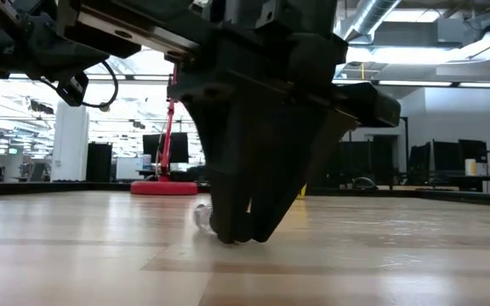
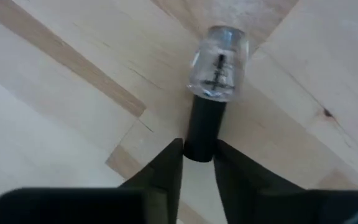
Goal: Pick & Place Nail Polish
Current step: Put the transparent nail polish bottle into the yellow bin
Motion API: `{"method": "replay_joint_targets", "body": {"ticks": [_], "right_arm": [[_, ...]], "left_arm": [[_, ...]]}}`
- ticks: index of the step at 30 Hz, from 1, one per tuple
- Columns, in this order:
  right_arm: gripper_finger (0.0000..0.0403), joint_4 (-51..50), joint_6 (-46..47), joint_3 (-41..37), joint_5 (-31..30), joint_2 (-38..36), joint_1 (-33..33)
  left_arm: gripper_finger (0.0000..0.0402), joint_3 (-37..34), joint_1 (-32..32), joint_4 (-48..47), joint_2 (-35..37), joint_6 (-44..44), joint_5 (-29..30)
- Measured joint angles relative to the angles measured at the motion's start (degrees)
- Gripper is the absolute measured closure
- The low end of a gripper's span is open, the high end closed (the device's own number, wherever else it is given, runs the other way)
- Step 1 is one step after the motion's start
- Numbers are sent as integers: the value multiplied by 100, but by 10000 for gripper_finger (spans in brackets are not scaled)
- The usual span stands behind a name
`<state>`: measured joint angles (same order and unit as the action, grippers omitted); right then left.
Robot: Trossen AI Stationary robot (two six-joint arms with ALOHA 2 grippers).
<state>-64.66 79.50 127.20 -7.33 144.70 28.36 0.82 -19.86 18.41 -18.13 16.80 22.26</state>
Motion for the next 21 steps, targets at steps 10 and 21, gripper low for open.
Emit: {"method": "replay_joint_targets", "body": {"ticks": [10, 21], "right_arm": [[361, -157, -59, 0, 17, 0, 2], [365, -631, -358, 221, 65, -63, -66]], "left_arm": [[401, 0, 0, 11, 0, 1, 0], [401, 0, 0, 13, 0, 0, 0]]}}
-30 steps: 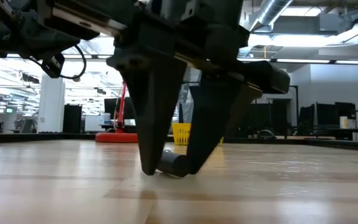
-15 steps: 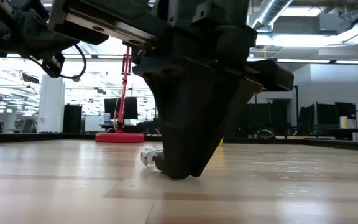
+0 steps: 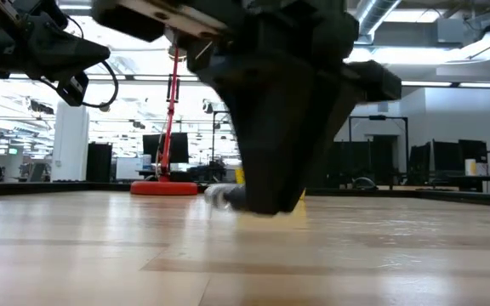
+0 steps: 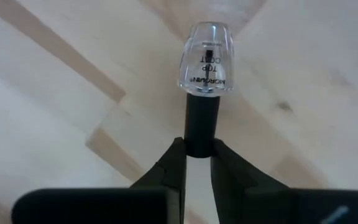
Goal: Pick & Place Nail Polish
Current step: Put the transparent nail polish bottle into the yellow bin
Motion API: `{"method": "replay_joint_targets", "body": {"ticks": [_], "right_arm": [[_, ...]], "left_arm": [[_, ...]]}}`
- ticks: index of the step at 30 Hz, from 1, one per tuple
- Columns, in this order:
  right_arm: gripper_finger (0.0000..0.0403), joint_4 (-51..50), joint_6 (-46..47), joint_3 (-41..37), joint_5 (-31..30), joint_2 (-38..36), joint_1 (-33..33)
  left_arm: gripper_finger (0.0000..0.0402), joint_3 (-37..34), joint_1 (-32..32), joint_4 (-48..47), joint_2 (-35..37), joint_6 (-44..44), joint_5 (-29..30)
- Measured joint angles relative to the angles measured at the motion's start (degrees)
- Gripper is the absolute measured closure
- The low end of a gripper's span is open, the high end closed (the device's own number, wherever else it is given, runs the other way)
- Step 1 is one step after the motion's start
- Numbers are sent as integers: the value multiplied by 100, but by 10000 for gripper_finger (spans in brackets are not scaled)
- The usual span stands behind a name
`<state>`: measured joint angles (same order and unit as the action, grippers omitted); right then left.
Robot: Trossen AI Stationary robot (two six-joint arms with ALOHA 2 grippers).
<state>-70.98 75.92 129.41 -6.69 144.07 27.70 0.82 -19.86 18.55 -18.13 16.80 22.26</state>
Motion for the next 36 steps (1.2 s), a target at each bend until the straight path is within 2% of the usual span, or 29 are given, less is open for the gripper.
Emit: {"method": "replay_joint_targets", "body": {"ticks": [7, 15, 25, 31, 36], "right_arm": [[360, -733, -785, 556, -147, -3, -278], [359, -1111, -1878, 434, -522, -626, -880], [357, -1348, -3474, 434, -956, -1288, -2418], [357, -1393, -4132, 434, -985, -1334, -3382], [355, -1383, -4596, 423, -864, -1248, -3903]], "left_arm": [[401, 0, 0, 9, 0, 2, 0], [401, 0, 0, 50, 2, 0, 0], [401, 2, 0, 135, -50, 0, 2], [401, 2, 0, 145, -50, 2, 2], [401, 2, 0, 177, -50, 0, 2]]}}
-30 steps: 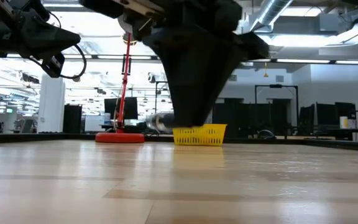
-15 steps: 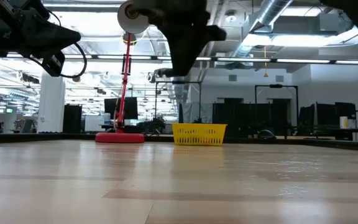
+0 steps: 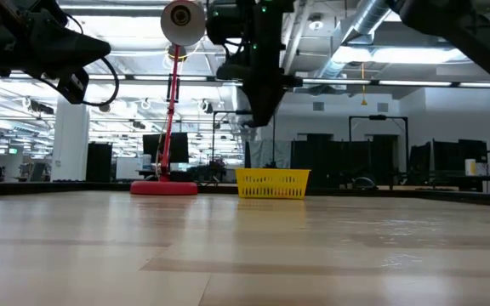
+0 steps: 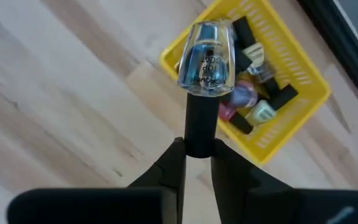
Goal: Pick & Place Nail Polish
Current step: Put the transparent nail polish bottle into the yellow bin, then return to Home Position
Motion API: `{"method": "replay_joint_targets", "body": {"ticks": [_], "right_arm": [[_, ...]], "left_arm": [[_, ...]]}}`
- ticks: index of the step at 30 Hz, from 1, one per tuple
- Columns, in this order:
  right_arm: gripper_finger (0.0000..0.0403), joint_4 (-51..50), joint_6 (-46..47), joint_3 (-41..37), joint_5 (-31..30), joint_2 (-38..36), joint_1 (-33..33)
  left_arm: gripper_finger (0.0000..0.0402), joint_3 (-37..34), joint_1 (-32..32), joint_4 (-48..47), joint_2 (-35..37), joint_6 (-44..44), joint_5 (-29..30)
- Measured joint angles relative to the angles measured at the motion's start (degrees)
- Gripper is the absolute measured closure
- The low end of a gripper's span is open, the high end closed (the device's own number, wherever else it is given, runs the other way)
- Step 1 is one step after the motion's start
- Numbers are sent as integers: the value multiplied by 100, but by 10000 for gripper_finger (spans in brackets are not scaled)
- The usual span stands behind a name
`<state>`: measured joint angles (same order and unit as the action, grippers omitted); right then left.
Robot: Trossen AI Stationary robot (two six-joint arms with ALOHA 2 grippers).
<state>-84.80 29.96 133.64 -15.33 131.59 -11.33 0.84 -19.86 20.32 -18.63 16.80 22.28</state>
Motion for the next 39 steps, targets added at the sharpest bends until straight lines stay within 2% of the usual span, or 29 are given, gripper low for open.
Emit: {"method": "replay_joint_targets", "body": {"ticks": [8, 20, 36, 39], "right_arm": [[352, 75, -289, 8, 217, 85, -461], [348, 260, -366, 9, 345, 84, -646], [271, 365, -509, 9, 354, 85, -596], [264, 581, -671, -4, 349, -130, -484]], "left_arm": [[401, 0, 0, 39, 0, 0, 0], [401, 0, 0, 57, 0, 1, -2], [401, 0, 0, 79, 0, 0, 0], [401, 0, 0, 79, 0, 0, 0]]}}
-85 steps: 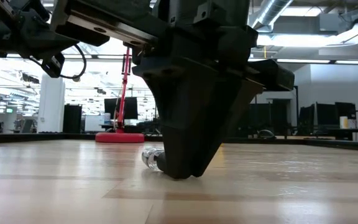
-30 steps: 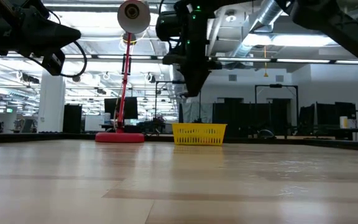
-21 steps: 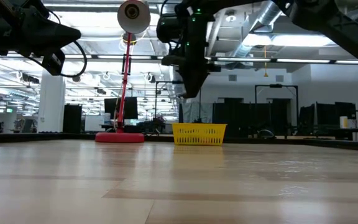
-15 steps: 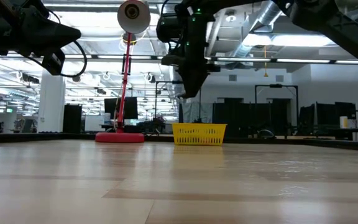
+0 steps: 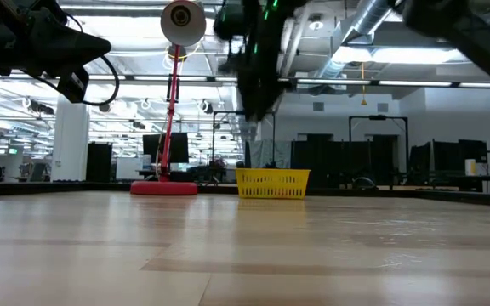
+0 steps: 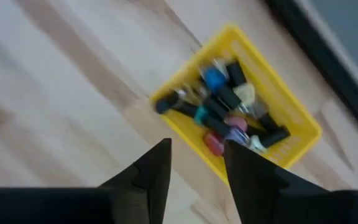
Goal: Pick & Place Nail Polish
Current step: Return to Home Position
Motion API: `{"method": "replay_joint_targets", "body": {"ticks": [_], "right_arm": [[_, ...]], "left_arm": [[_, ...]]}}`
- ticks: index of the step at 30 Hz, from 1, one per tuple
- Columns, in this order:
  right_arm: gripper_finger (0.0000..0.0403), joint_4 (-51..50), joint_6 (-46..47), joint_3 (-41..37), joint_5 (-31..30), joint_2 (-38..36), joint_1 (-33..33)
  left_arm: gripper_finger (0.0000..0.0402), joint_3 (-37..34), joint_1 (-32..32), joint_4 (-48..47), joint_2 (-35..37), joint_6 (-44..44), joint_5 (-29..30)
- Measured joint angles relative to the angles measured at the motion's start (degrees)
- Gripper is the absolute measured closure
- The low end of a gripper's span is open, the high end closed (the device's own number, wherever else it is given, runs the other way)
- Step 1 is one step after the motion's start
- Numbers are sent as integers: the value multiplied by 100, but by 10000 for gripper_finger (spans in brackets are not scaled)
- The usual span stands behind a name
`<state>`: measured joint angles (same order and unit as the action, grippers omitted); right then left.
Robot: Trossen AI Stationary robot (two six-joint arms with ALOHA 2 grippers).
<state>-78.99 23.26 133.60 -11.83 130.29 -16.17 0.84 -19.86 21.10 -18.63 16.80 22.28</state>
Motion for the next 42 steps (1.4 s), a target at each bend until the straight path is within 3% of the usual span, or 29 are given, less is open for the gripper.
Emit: {"method": "replay_joint_targets", "body": {"ticks": [11, 14, 19, 25, 31, 42], "right_arm": [[312, 616, -1159, 17, -352, -2909, 698], [339, 283, -1593, 22, -348, -3679, 996], [389, -548, -1448, 15, -408, -4673, 1456], [394, -1045, -1002, -203, -1446, -5629, 2155], [400, -583, -368, -2177, -2346, -7047, 2835], [402, 3490, -840, -7883, -2429, -11134, 3265]], "left_arm": [[401, 0, 0, 2, 0, 1, 0], [401, 0, 0, 2, 0, 0, 0], [401, 0, 0, 2, -2, 0, -2], [401, 0, 0, 7, 0, 0, 0], [401, 0, 0, 16, 0, 0, -1], [401, 0, 0, 48, -1, 0, -1]]}}
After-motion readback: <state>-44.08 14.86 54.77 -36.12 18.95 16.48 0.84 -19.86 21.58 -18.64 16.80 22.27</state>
